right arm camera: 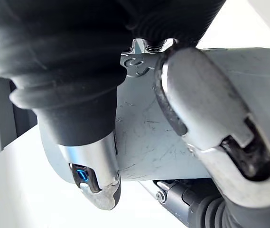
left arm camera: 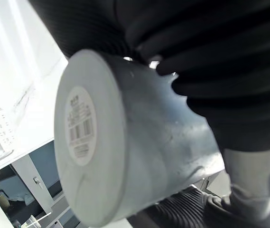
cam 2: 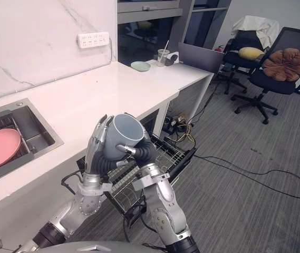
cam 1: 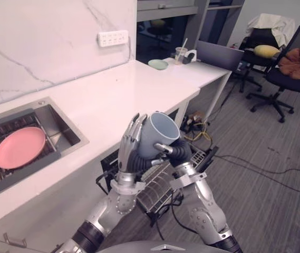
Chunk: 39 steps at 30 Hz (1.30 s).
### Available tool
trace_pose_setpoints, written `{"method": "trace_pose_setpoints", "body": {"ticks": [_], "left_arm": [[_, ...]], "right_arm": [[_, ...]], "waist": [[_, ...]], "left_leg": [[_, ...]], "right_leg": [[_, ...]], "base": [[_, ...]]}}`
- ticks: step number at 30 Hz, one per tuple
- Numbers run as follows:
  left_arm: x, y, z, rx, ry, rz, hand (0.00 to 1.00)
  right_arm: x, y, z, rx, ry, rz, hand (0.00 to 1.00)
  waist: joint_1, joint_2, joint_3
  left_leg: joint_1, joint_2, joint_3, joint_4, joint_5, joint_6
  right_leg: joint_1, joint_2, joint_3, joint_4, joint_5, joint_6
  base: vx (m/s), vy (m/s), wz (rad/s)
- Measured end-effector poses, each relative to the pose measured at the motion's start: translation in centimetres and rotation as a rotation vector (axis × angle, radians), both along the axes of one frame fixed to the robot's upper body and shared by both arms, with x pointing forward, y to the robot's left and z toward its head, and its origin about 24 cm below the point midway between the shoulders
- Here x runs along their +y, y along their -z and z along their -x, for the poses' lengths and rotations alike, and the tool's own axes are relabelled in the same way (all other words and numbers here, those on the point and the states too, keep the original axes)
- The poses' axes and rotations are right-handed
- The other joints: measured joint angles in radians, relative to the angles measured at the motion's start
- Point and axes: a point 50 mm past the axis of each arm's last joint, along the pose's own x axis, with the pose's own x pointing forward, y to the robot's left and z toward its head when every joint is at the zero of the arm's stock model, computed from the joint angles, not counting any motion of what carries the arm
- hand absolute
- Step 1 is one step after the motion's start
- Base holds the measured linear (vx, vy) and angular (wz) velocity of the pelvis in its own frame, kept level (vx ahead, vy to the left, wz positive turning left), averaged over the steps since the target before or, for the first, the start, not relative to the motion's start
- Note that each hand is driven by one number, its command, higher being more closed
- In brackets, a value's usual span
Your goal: Walk over to the sink, pick up the cup, carry it to the dishwasher, place the cup inside the dishwasher, then close the dishwasher door
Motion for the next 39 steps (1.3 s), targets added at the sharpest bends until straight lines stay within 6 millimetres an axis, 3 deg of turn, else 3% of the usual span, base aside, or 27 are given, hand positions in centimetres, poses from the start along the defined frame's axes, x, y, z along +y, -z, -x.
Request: {"method": "trace_pose_setpoints", "body": {"ticks": [15, 22, 33, 39], "left_arm": [[1.3, 0.9, 0.1, 0.08, -0.057, 0.049, 0.0], [2.3, 1.1, -0.4, 0.09, -0.114, 0.067, 0.0], [3.5, 1.4, -0.3, 0.145, -0.16, 0.171, 0.0], [3.1, 2.7, 0.0, 0.366, 0.086, 0.291, 0.0]], "right_arm": [[0.0, -0.3, -0.3, 0.031, 0.035, -0.117, 1.0], [-1.1, -0.3, -0.6, 0.044, 0.118, -0.163, 1.0], [-4.9, -0.3, -0.7, 0.048, 0.397, -0.326, 1.0], [-7.1, 0.9, -0.6, 0.099, 0.512, -0.316, 1.0]], "waist": [[0.001, 0.002, 0.0], [0.001, 0.003, 0.0], [-0.001, 0.007, 0.0], [0.0, 0.007, 0.0]], "left_leg": [[0.001, -0.003, 0.0, -0.001, 0.002, 0.0], [0.002, -0.003, -0.001, -0.006, 0.004, -0.001], [0.001, -0.003, -0.003, -0.007, 0.008, 0.0], [-0.001, -0.003, -0.012, -0.007, 0.011, 0.0]], "right_leg": [[0.0, 0.0, 0.0, 0.004, -0.001, -0.001], [-0.002, 0.0, 0.0, 0.01, -0.007, -0.009], [-0.002, 0.0, -0.002, 0.011, -0.007, -0.009], [0.0, -0.001, -0.01, 0.012, -0.008, -0.008]], "base": [[0.0, 0.0, 0.0], [0.0, 0.0, 0.0], [0.0, 0.0, 0.0], [0.0, 0.0, 0.04]]}}
